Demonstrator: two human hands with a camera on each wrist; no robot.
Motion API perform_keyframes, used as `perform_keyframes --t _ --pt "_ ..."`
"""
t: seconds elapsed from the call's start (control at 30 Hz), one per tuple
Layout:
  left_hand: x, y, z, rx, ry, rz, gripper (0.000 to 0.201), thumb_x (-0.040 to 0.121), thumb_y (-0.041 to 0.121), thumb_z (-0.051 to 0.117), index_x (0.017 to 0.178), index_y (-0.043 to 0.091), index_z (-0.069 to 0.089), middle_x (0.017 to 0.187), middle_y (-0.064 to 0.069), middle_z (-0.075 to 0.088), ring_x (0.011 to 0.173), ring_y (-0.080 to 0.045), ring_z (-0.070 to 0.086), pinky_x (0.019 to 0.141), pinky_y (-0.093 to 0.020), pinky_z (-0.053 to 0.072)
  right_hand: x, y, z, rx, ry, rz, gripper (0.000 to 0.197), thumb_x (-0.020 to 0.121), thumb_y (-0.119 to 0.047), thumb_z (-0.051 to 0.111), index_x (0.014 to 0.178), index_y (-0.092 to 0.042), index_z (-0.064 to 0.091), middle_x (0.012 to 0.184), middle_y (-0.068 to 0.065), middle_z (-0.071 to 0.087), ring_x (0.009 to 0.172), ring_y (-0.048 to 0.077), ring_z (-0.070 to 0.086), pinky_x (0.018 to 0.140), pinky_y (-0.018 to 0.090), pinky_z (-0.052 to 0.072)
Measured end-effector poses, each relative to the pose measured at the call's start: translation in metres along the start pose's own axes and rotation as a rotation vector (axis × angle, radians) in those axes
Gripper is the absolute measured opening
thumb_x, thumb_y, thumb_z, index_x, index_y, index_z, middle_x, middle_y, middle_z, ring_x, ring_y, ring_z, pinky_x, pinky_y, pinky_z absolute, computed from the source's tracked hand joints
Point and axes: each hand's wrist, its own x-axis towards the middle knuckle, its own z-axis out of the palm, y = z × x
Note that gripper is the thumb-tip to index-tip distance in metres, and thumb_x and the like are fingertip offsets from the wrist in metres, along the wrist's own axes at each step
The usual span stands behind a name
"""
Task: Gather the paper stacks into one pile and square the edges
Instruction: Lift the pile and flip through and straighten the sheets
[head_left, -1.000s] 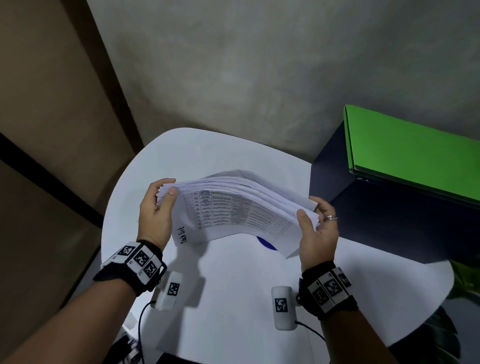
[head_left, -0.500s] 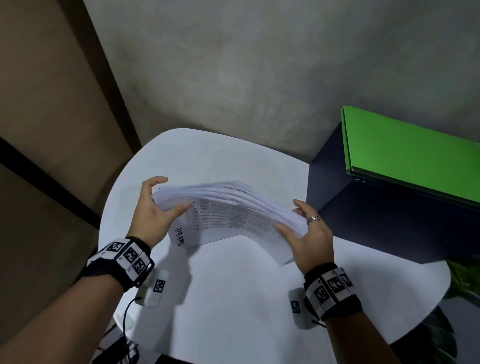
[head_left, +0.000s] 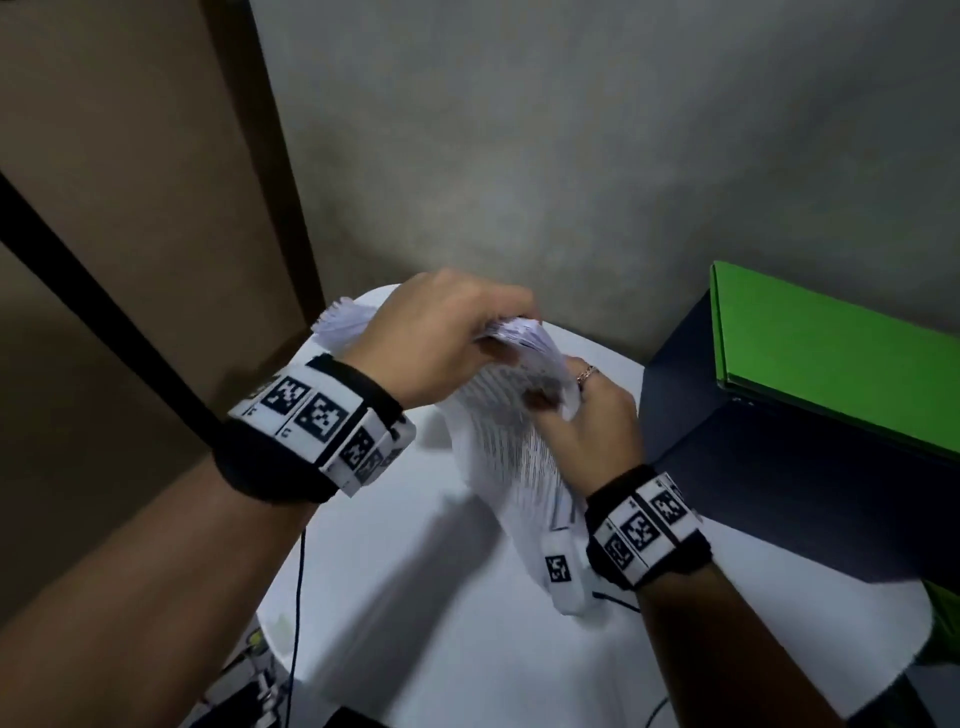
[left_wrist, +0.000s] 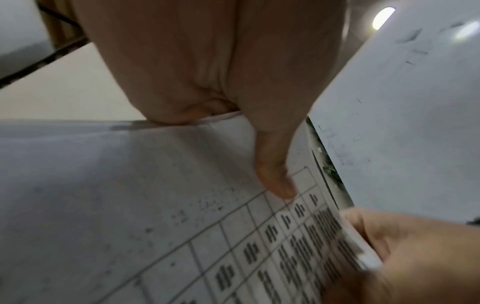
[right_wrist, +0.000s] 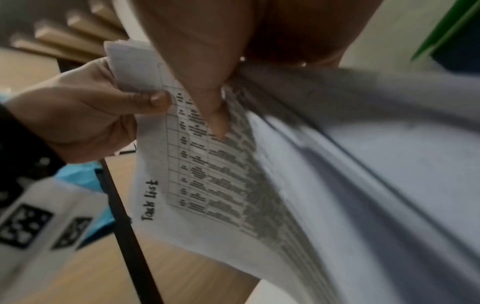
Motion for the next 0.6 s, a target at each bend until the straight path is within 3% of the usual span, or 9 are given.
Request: perform_keyframes --t 0.07,0.13,0.2,0.27,0.33,0.4,0.47,0.5,0.6 --pt "-0.001 -0.004 0.004 0.065 0.123 0.073 0.034 0.078 0.032 0.076 0.110 0.026 0.066 0.099 0.001 0.074 0.091 -0.031 0.066 0.075 -0.046 0.053 0.002 0.003 0.000 0.082 0.055 0.026 0.011 0.084 -0.013 0.073 0.094 -0.013 0.071 0.081 -0.001 0.071 0.070 0.008 0.059 0.066 0.018 0.047" --pt "-0.019 -0.019 0.009 0.116 0.351 -0.016 0.075 0.075 0.043 0.082 0.139 0.028 0.046 0.137 0.002 0.057 0.125 -0.029 0.053 0.100 -0.055 0.044 0.003 0.013 -0.006 0.250 0.111 0.109 0.011 0.082 -0.009 0.076 0.092 -0.012 0.072 0.085 0.002 0.074 0.079 0.015 0.069 0.073 0.030 0.055" --pt "-0.046 -0.044 0.021 -0.031 0.510 -0.329 0.119 0.065 0.058 0.085 0.156 0.025 0.016 0.157 0.007 0.021 0.149 -0.018 0.022 0.119 -0.055 0.022 0.004 0.023 -0.016 0.440 0.168 0.207 0.017 0.079 -0.004 0.078 0.092 -0.015 0.074 0.086 0.001 0.077 0.084 0.017 0.074 0.080 0.036 0.060" --pt "-0.068 -0.064 0.043 -0.407 0.429 -0.633 0.141 0.055 0.065 0.087 0.158 0.028 -0.002 0.163 0.011 0.008 0.153 -0.014 0.013 0.123 -0.053 0.018 0.003 0.030 -0.022 0.529 0.180 0.243 0.025 0.079 0.001 0.078 0.087 -0.022 0.076 0.084 -0.004 0.078 0.084 0.015 0.074 0.079 0.034 0.059" --pt "-0.075 -0.070 0.061 -0.844 0.301 -0.720 0.129 0.056 0.059 0.090 0.156 0.026 0.017 0.158 0.001 0.039 0.144 -0.016 0.039 0.115 -0.052 0.038 0.000 0.034 -0.020 0.546 0.152 0.274 0.027 0.080 0.003 0.075 0.085 -0.023 0.075 0.083 -0.006 0.077 0.084 0.013 0.073 0.078 0.031 0.058" --pt "-0.070 -0.063 0.066 -1.019 0.254 -0.738 0.085 0.064 0.051 0.087 0.134 0.013 0.055 0.122 0.002 0.073 0.114 -0.013 0.068 0.097 -0.044 0.055 -0.001 0.032 -0.013 0.553 0.130 0.300 0.023 0.082 0.002 0.074 0.090 -0.020 0.072 0.085 -0.007 0.076 0.085 0.007 0.073 0.079 0.027 0.055" --pt "-0.061 -0.051 0.071 -0.928 0.349 -0.754 0.039 0.078 0.037 0.079 0.109 0.016 0.069 0.093 0.011 0.078 0.088 -0.001 0.073 0.085 -0.034 0.059 -0.004 0.025 -0.008 0.529 0.148 0.294 0.020 0.084 -0.001 0.073 0.098 -0.015 0.072 0.091 -0.010 0.075 0.087 0.001 0.072 0.080 0.021 0.054" --pt "-0.060 -0.045 0.073 -0.863 0.435 -0.749 0.022 0.085 0.029 0.076 0.103 0.018 0.070 0.089 0.014 0.075 0.083 0.003 0.072 0.081 -0.029 0.059 -0.006 0.021 -0.008 0.532 0.171 0.282 0.019 0.085 -0.002 0.073 0.099 -0.014 0.072 0.089 -0.013 0.075 0.086 -0.002 0.071 0.078 0.017 0.054" --pt "-0.066 -0.031 0.080 -0.790 0.612 -0.654 0.013 0.088 0.022 0.075 0.100 0.025 0.069 0.092 0.016 0.073 0.086 -0.001 0.072 0.076 -0.022 0.058 -0.021 0.019 -0.003 0.581 0.226 0.325 0.019 0.085 -0.003 0.073 0.083 -0.022 0.070 0.070 -0.020 0.074 0.073 -0.006 0.070 0.069 0.015 0.055"
